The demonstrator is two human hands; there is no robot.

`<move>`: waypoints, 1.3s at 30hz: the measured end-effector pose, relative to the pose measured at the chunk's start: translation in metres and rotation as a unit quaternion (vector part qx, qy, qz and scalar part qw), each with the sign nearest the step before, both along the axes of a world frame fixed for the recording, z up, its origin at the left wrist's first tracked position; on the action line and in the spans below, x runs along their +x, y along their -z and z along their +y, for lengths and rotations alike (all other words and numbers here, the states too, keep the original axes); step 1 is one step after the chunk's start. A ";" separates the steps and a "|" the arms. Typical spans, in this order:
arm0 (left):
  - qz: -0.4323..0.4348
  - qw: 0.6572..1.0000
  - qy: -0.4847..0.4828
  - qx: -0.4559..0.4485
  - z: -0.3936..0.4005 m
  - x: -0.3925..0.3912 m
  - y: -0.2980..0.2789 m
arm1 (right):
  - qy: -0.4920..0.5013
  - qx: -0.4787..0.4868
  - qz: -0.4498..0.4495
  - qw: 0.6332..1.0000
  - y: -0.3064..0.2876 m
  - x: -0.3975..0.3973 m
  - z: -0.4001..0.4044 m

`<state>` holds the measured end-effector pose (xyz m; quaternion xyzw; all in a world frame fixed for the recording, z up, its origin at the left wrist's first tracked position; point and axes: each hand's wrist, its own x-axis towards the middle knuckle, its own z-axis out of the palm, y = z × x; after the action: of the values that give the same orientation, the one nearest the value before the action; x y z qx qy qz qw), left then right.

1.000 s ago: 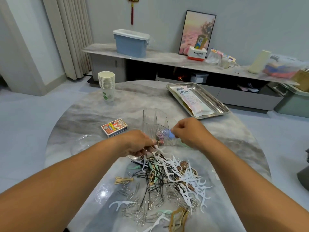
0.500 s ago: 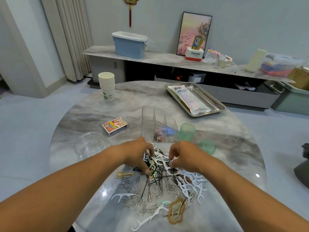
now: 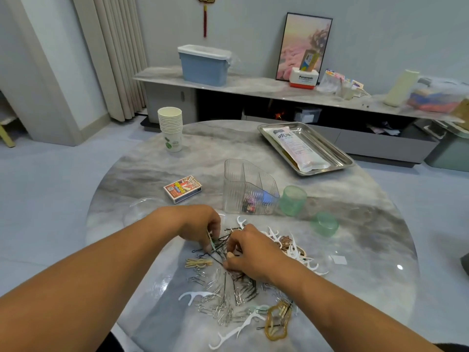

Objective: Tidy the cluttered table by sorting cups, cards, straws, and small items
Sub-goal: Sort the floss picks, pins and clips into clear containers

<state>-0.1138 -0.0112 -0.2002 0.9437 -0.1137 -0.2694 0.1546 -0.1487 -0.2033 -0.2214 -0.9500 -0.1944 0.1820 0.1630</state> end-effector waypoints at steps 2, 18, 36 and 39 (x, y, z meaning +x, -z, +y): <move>0.025 1.000 0.014 0.008 -0.001 0.000 -0.005 | 0.017 0.030 0.016 0.999 0.001 0.001 0.001; -0.078 0.990 0.108 -0.047 -0.061 -0.014 0.016 | -0.050 -0.111 0.122 0.985 -0.036 0.008 -0.031; -0.003 0.993 0.063 -0.097 -0.042 -0.009 0.009 | -0.066 -0.121 0.025 0.990 -0.035 0.016 -0.058; -0.001 0.994 0.093 -0.051 -0.045 -0.010 0.008 | -0.033 -0.106 -0.001 0.994 -0.038 0.016 -0.054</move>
<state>-0.1238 -0.0562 -0.2081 0.9200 -0.2150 -0.2759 0.1770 -0.1329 -0.2570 -0.1835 -0.9551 -0.2055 0.2065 0.0550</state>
